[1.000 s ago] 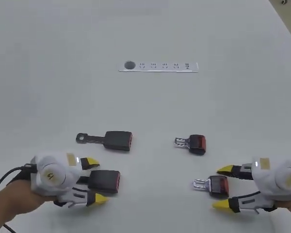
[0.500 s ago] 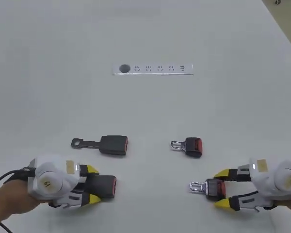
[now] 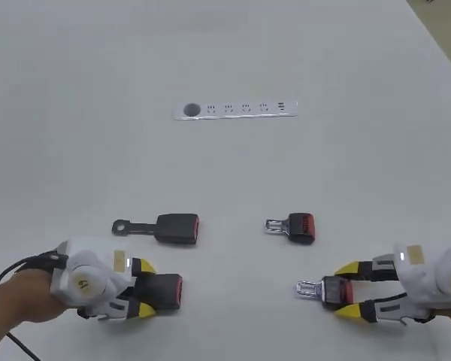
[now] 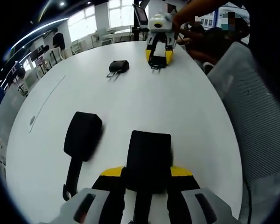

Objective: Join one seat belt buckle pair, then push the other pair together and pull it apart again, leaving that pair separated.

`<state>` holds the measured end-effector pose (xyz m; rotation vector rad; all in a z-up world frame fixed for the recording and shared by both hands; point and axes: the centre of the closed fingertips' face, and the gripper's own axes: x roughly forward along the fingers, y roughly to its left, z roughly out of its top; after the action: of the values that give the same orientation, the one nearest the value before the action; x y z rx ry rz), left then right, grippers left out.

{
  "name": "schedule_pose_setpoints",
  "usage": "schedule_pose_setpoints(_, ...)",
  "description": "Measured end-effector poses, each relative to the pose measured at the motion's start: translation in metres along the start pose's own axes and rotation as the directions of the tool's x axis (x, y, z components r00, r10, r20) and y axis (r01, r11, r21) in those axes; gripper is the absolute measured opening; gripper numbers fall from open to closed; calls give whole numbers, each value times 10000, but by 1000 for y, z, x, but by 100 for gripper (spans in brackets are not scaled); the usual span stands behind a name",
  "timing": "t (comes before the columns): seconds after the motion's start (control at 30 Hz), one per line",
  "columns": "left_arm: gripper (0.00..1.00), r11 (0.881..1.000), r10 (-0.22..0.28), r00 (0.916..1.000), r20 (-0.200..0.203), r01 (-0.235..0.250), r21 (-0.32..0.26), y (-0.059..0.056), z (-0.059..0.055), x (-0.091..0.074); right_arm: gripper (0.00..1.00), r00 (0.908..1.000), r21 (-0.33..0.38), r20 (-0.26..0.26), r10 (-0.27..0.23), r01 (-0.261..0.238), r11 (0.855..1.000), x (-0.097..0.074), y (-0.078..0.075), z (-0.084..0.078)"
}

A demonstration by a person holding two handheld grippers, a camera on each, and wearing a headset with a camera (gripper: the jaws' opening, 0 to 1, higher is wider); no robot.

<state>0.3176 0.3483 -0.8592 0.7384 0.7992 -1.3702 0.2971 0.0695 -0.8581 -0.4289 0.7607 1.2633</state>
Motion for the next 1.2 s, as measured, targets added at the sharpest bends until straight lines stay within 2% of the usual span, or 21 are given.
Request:
schedule_pose_setpoints(0.3, 36, 9998, -124, 9997, -210, 126, 119, 0, -1, 0, 36, 9999, -13, 143, 4, -3, 10000, 3, 0, 3)
schedule_pose_setpoints(1.2, 36, 9998, -184, 9981, -588, 180, -75, -1, -3, -1, 36, 9949, -374, 879, 503, -471, 9982, 41, 16, 40)
